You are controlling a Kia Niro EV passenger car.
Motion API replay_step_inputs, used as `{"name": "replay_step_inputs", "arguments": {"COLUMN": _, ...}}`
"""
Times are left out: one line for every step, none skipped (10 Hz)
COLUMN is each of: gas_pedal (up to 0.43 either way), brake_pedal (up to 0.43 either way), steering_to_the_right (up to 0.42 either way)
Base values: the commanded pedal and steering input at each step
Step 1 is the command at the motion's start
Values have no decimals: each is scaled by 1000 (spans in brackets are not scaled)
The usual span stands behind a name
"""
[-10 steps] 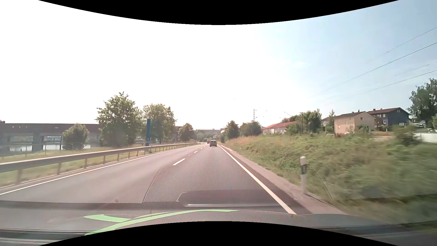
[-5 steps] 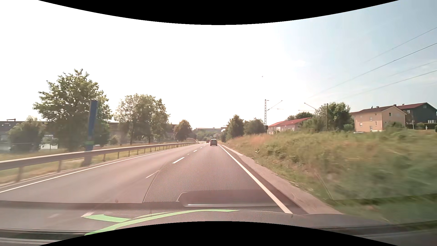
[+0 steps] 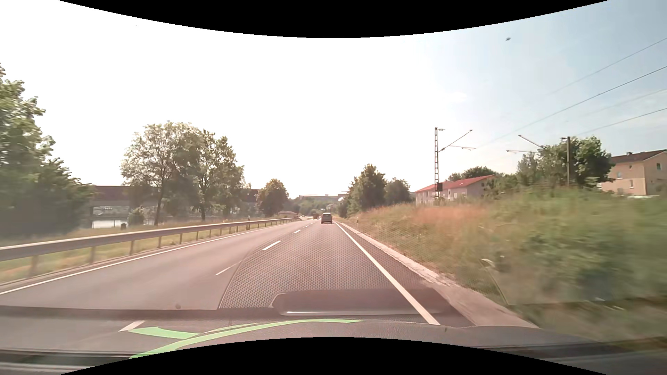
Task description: Follow the waypoints while adhering to traffic rules and regulations
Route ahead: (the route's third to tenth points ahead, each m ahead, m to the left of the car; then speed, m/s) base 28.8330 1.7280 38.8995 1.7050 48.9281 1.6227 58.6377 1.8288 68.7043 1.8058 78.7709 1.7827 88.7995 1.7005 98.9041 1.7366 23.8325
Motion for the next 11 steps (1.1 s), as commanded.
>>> {"name": "replay_step_inputs", "arguments": {"gas_pedal": 110, "brake_pedal": 0, "steering_to_the_right": -1}}
{"name": "replay_step_inputs", "arguments": {"gas_pedal": 110, "brake_pedal": 0, "steering_to_the_right": -1}}
{"name": "replay_step_inputs", "arguments": {"gas_pedal": 110, "brake_pedal": 0, "steering_to_the_right": -1}}
{"name": "replay_step_inputs", "arguments": {"gas_pedal": 110, "brake_pedal": 0, "steering_to_the_right": -1}}
{"name": "replay_step_inputs", "arguments": {"gas_pedal": 110, "brake_pedal": 0, "steering_to_the_right": -1}}
{"name": "replay_step_inputs", "arguments": {"gas_pedal": 110, "brake_pedal": 0, "steering_to_the_right": -1}}
{"name": "replay_step_inputs", "arguments": {"gas_pedal": 110, "brake_pedal": 0, "steering_to_the_right": -2}}
{"name": "replay_step_inputs", "arguments": {"gas_pedal": 110, "brake_pedal": 0, "steering_to_the_right": -2}}
{"name": "replay_step_inputs", "arguments": {"gas_pedal": 110, "brake_pedal": 0, "steering_to_the_right": -3}}
{"name": "replay_step_inputs", "arguments": {"gas_pedal": 110, "brake_pedal": 0, "steering_to_the_right": -3}}
{"name": "replay_step_inputs", "arguments": {"gas_pedal": 118, "brake_pedal": 0, "steering_to_the_right": -3}}
